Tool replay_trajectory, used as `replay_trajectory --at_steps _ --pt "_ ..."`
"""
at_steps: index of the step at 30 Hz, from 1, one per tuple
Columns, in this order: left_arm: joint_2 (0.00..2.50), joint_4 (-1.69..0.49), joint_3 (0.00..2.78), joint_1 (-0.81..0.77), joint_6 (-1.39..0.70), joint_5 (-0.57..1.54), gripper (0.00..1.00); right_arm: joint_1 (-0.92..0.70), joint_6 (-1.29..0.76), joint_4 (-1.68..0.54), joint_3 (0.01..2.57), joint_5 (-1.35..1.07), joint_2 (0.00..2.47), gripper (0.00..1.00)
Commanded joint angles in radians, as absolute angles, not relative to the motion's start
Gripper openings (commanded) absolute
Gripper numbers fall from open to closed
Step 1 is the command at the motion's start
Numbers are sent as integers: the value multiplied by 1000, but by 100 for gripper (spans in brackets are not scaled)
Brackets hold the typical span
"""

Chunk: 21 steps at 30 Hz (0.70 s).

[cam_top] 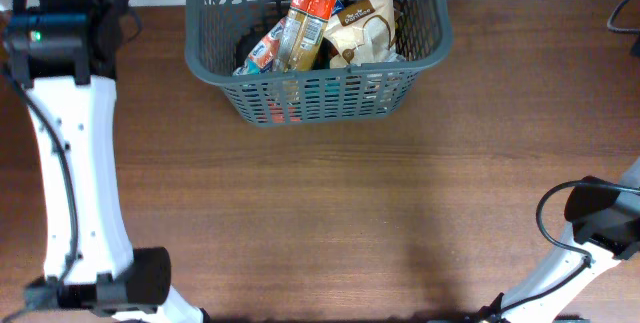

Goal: Pack container
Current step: 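Lift the wipes packet with the left gripper over the basket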

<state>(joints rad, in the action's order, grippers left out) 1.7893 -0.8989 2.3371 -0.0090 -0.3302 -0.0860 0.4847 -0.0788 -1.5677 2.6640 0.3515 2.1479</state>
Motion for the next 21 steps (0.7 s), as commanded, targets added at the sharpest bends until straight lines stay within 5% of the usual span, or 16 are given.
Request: replay_trajectory --at_steps 1,10,21 --pt "1783 -901 2393 -68 -162 -81 2 484 -91 -1567 2659 367 2152 99" --pt "1816 -916 2389 -249 125 91 2 484 -91 -1567 2659 367 2152 99" --pt "1985 -917 2389 -286 182 63 2 484 -91 -1567 2659 367 2152 99"
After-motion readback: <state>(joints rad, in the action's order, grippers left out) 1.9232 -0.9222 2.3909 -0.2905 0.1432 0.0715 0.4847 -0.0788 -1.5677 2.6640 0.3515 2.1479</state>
